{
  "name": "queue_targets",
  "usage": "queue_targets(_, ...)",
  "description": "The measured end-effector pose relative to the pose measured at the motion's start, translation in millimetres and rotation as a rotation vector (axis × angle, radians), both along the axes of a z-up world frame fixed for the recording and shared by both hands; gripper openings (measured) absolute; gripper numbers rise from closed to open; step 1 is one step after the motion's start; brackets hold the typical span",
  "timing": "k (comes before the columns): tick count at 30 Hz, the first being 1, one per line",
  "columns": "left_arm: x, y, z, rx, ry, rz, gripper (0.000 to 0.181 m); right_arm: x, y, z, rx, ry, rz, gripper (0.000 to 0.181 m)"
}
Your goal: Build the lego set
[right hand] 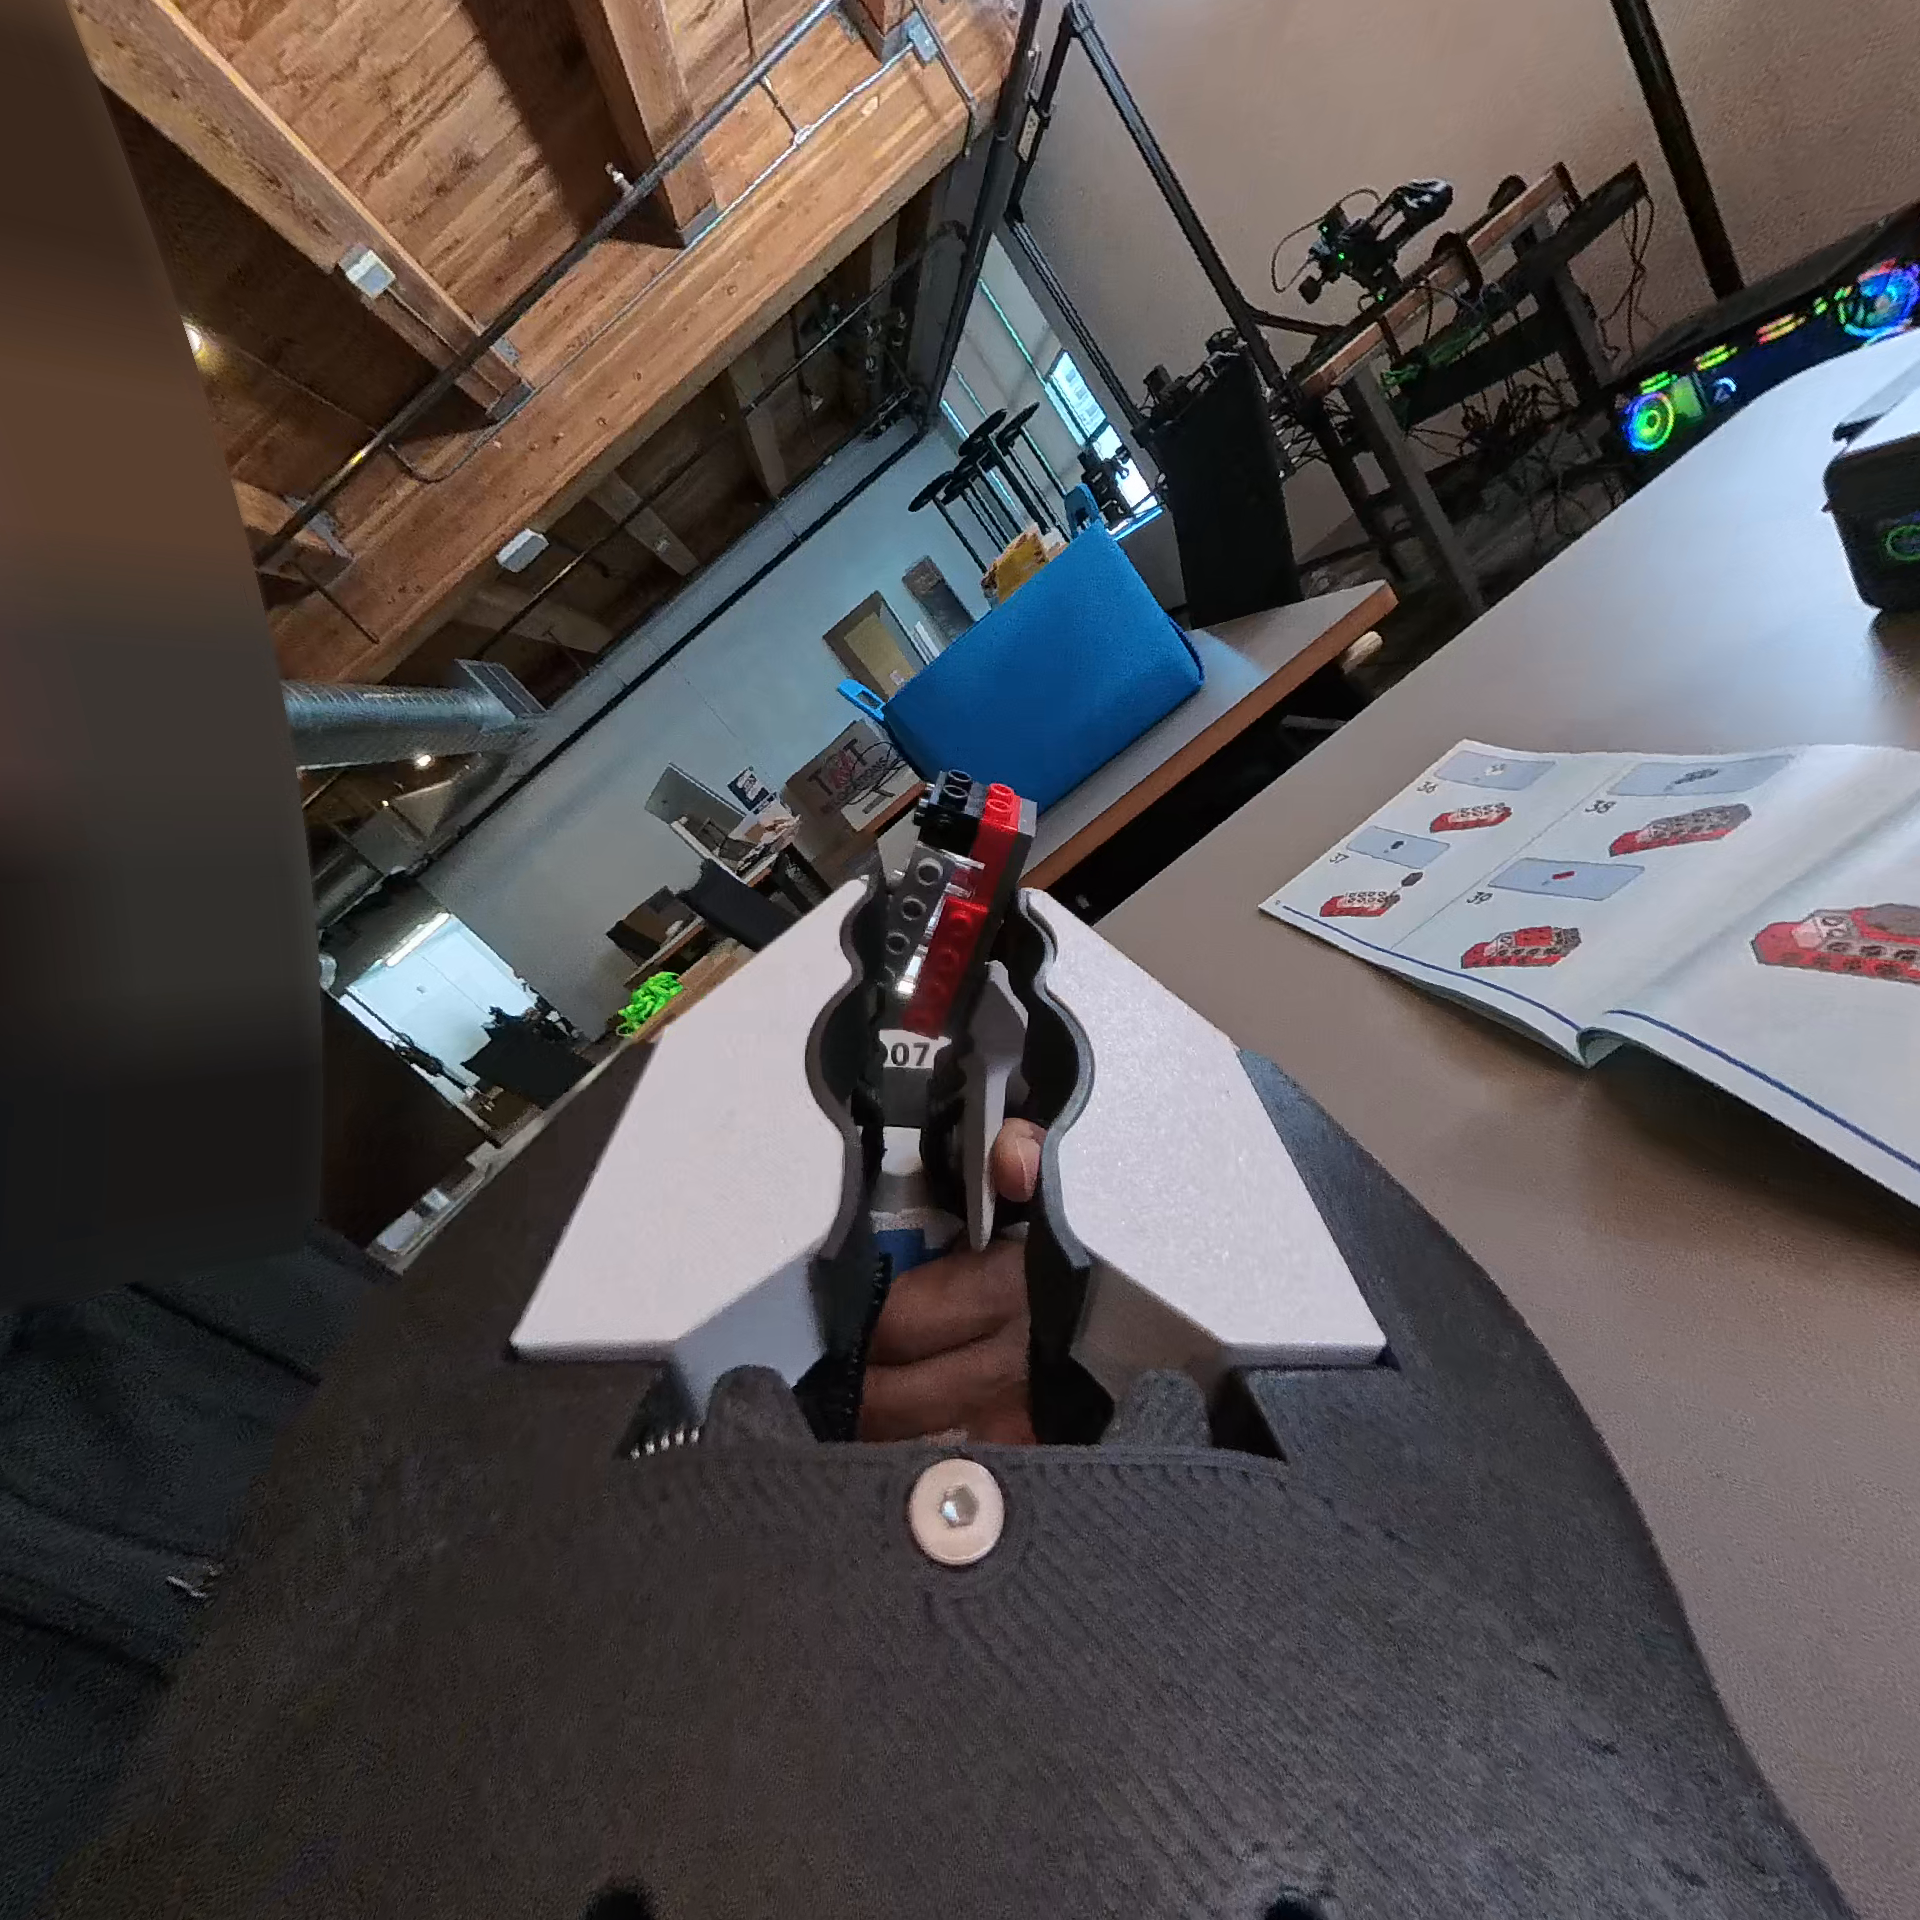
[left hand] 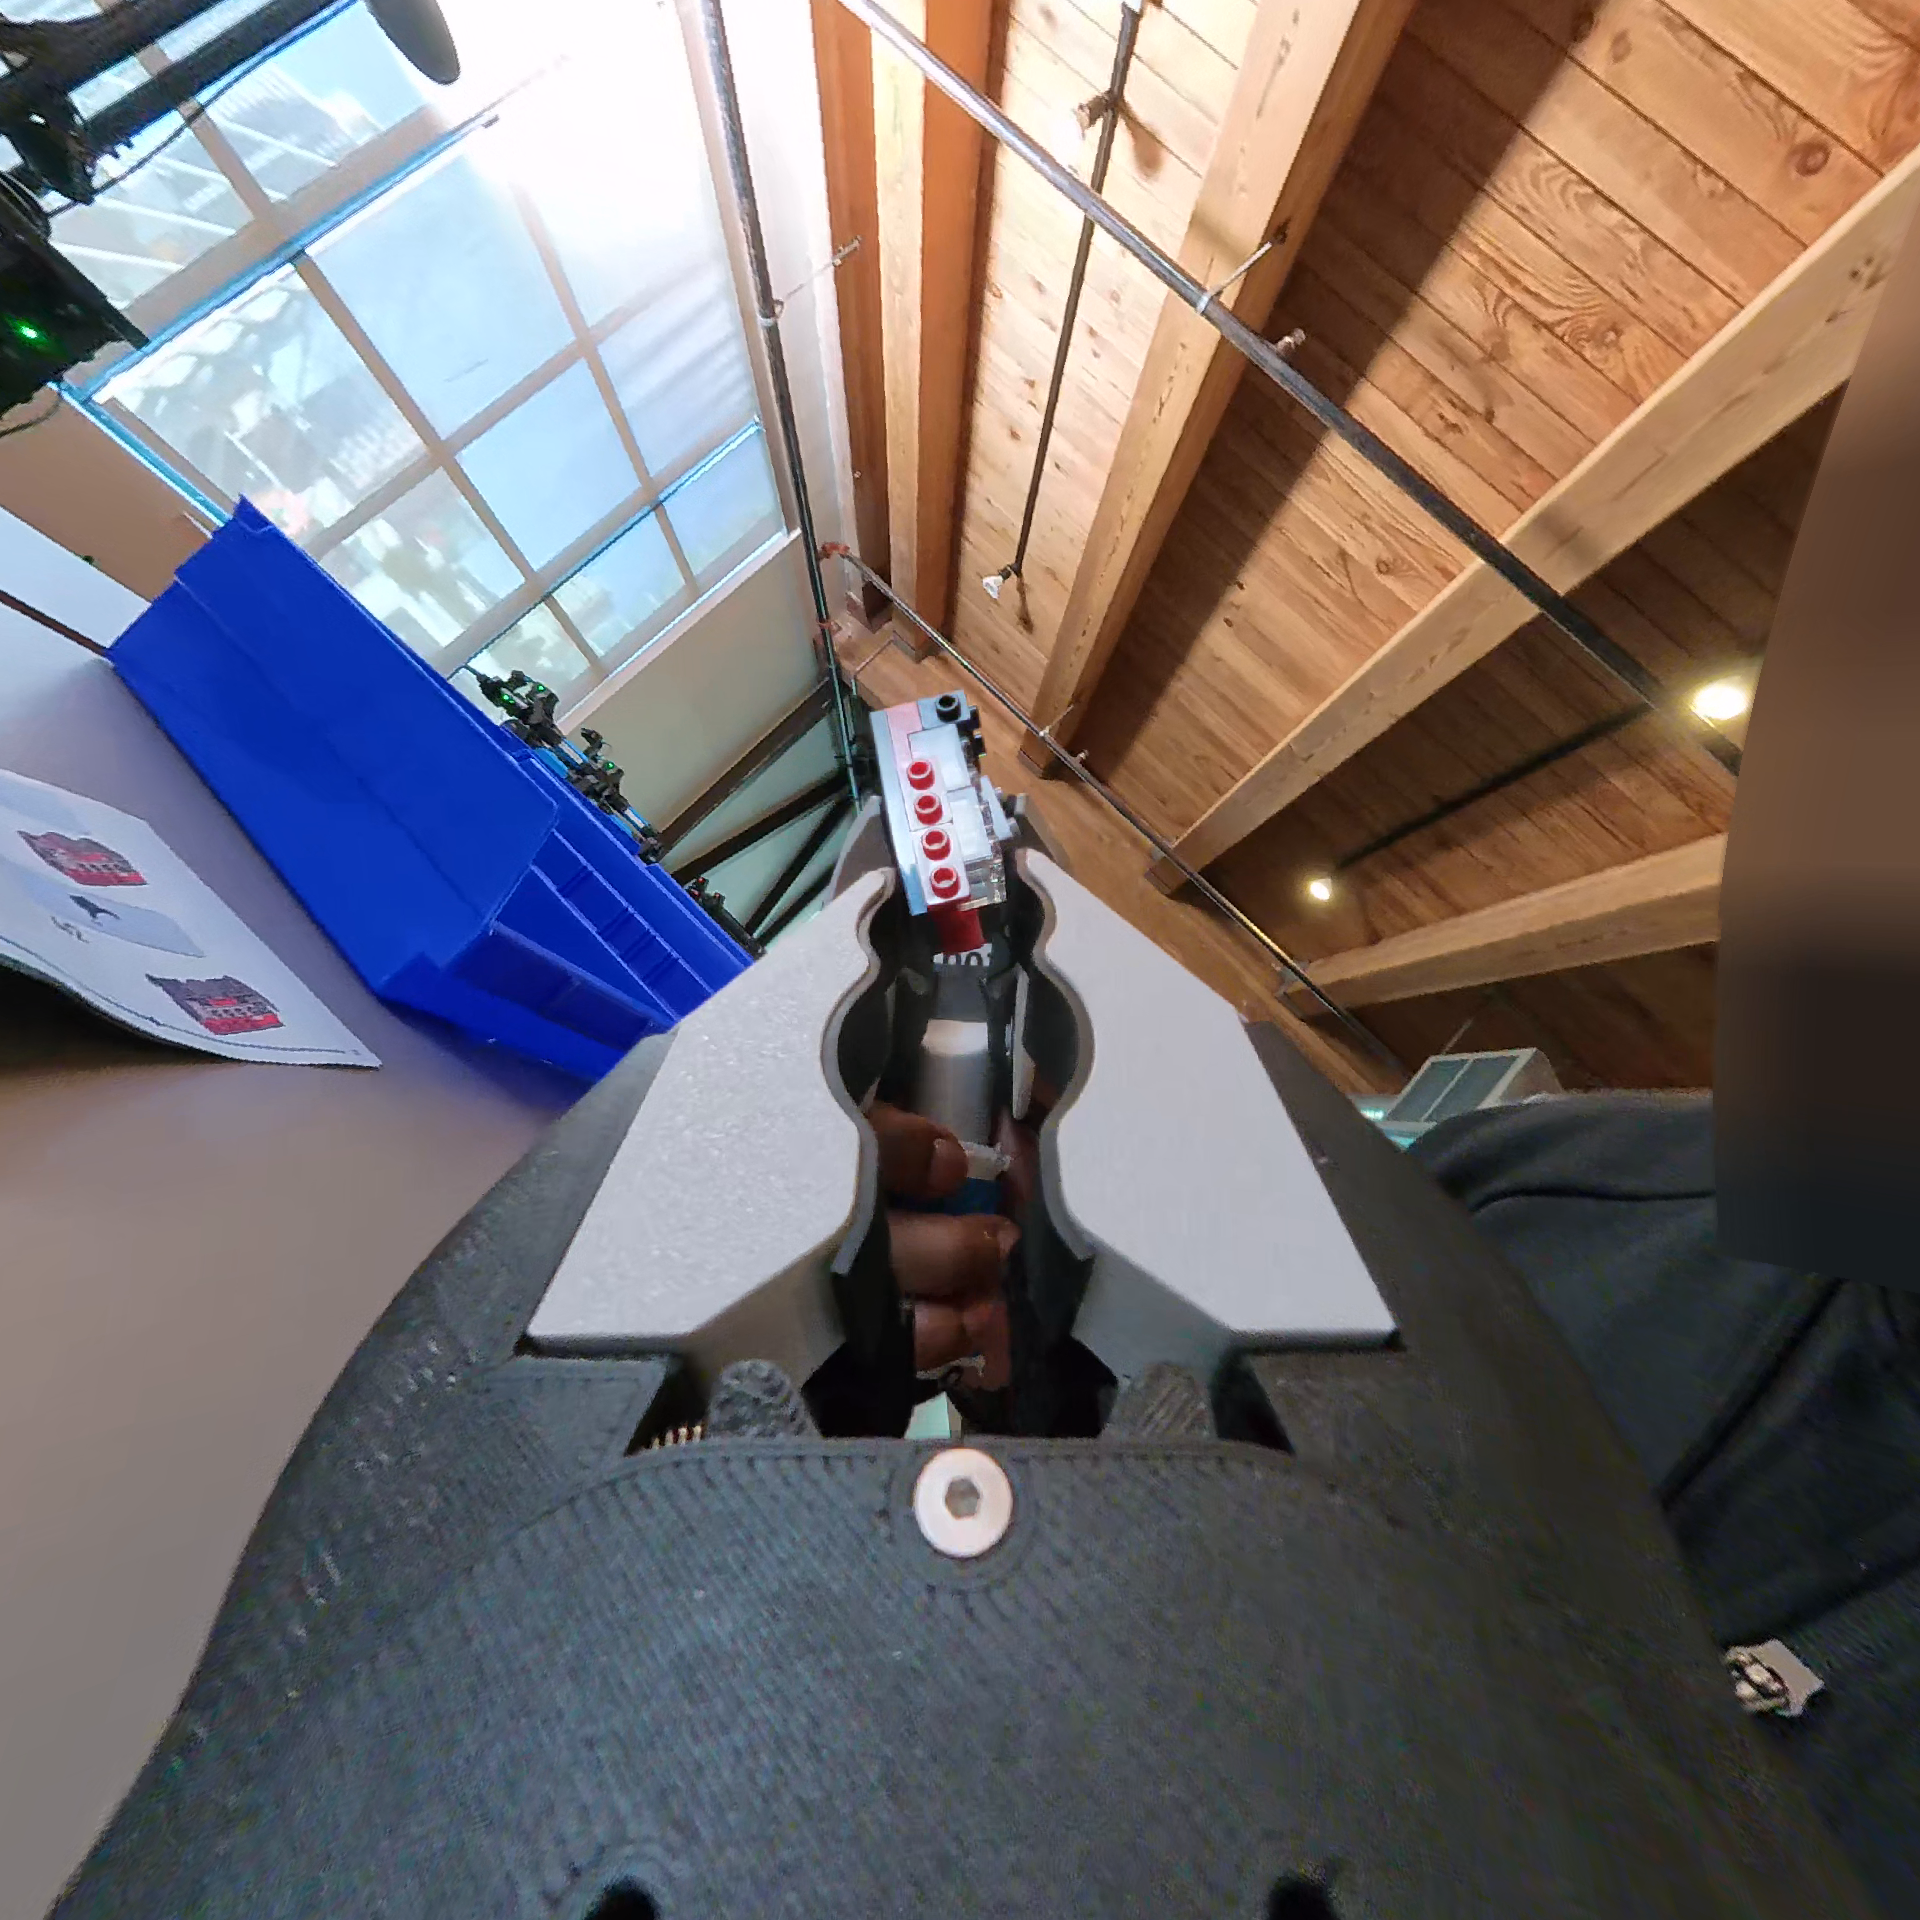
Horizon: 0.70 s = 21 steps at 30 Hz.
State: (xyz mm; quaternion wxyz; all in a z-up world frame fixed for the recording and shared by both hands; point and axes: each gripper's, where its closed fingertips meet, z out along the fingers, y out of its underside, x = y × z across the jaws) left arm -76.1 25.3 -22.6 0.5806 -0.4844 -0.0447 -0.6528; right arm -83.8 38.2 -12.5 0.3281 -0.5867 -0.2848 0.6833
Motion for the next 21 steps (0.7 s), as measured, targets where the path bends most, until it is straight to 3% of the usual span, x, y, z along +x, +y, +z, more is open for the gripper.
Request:
queue_targets(7, 1, -3, 3, 0.012, 0.005, -0.020, 0.033, -2, -8, -4, 0.084, -0.033, -0.004, 0.021)
queue_targets(21, 5, -12, 10, 0.081, 0.018, -0.043, 0.024, 2, -21, 3, 0.108, 0.027, 0.043, 0.021)
